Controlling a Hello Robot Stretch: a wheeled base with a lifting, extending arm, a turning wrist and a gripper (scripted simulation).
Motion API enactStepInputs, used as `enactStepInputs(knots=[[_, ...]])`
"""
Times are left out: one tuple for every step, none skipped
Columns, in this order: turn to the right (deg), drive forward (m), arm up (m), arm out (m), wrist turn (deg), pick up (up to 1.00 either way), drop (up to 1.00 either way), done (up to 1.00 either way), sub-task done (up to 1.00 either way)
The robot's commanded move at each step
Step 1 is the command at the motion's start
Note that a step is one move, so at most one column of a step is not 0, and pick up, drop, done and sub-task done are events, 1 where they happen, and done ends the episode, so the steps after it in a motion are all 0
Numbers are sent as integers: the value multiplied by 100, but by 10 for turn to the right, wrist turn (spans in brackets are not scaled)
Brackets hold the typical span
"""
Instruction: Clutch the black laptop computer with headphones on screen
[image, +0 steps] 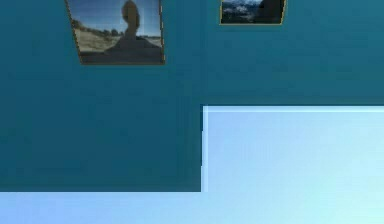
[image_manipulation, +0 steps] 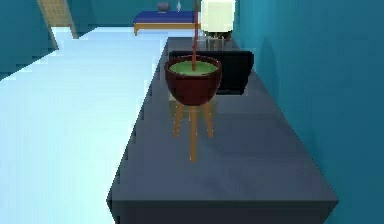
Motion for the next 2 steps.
enactStepInputs(knots=[[0,0,50,0,0,0,0,0,0],[0,0,38,0,0,0,0,0,0]])
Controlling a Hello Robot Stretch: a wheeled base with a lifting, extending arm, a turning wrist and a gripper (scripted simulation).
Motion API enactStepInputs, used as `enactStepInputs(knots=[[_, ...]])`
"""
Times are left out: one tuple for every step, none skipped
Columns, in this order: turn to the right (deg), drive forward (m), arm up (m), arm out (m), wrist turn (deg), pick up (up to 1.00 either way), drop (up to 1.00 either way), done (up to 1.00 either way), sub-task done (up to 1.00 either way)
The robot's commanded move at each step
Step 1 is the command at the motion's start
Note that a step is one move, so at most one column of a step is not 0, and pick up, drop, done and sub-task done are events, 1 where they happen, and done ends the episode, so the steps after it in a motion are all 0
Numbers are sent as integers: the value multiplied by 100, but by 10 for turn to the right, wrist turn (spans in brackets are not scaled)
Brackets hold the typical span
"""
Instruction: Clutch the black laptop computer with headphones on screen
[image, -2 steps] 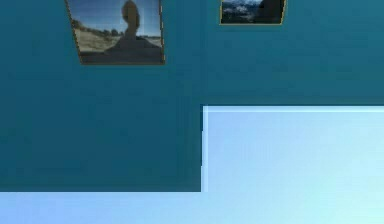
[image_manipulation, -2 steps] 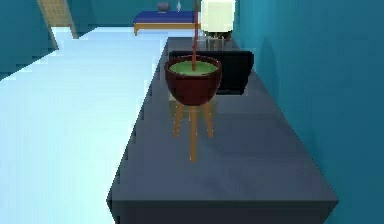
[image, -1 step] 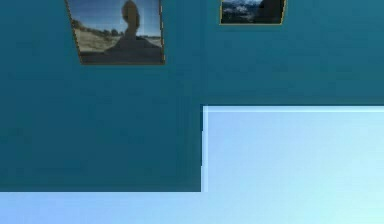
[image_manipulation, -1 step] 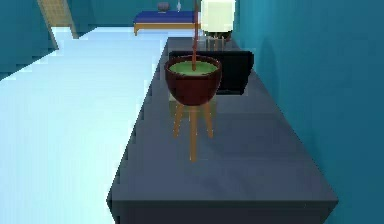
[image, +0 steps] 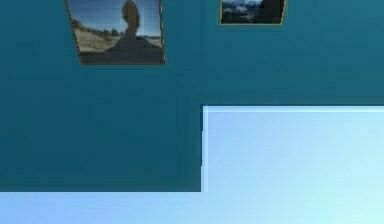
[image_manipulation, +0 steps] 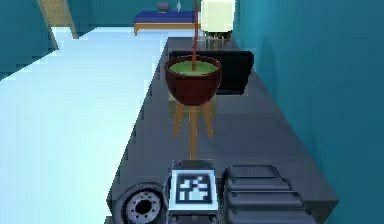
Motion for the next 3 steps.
enactStepInputs(knots=[[0,0,0,48,0,0,0,0,0],[0,0,0,0,450,0,0,0,0],[0,0,0,0,450,0,0,0,0]])
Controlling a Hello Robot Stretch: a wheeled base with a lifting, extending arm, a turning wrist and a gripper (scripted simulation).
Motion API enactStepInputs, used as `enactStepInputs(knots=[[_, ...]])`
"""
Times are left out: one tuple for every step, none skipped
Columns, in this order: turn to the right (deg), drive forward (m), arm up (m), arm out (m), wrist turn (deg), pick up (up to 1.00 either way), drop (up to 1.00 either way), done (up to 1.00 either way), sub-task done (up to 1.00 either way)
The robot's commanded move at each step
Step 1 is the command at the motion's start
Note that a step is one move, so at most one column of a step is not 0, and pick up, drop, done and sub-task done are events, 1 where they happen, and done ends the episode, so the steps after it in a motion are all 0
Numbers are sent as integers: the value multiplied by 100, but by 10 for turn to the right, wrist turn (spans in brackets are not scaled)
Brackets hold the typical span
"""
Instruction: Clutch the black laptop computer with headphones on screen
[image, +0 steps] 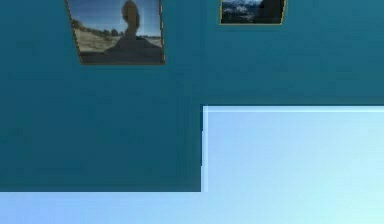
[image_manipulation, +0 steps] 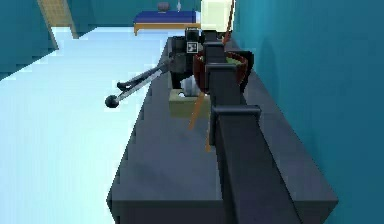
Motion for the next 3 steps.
enactStepInputs(knots=[[0,0,0,0,450,0,0,0,0],[0,0,0,0,390,0,0,0,0],[0,0,0,0,0,100,0,0,0]])
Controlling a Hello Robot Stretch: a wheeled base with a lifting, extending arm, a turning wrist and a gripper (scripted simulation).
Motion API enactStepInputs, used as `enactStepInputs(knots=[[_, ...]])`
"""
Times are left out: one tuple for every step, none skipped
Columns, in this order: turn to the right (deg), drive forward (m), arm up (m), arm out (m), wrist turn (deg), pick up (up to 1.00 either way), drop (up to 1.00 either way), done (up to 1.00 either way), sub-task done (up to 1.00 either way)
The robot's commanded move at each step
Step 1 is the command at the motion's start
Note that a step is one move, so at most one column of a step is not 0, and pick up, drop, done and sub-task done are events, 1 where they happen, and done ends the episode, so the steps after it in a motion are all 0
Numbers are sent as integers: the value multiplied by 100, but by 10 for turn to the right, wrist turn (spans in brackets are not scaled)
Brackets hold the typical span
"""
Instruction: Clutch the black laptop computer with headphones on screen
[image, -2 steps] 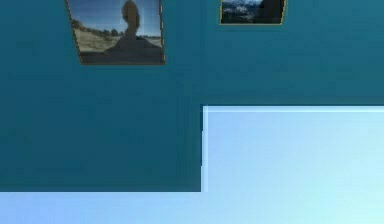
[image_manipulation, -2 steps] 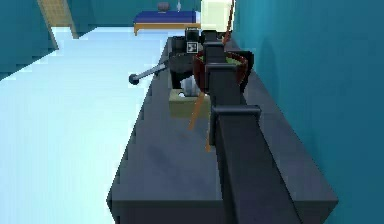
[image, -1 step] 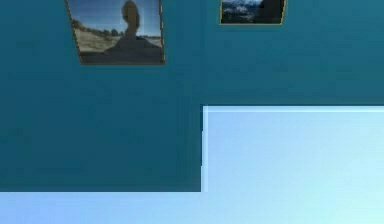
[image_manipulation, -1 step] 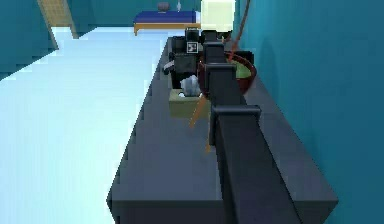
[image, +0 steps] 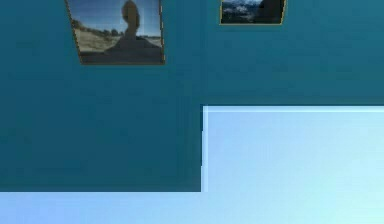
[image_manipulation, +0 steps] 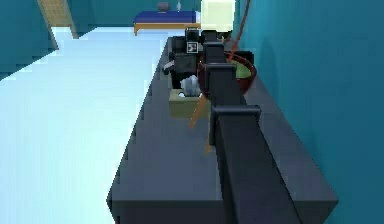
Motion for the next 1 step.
enactStepInputs(knots=[[0,0,0,0,0,0,0,100,0]])
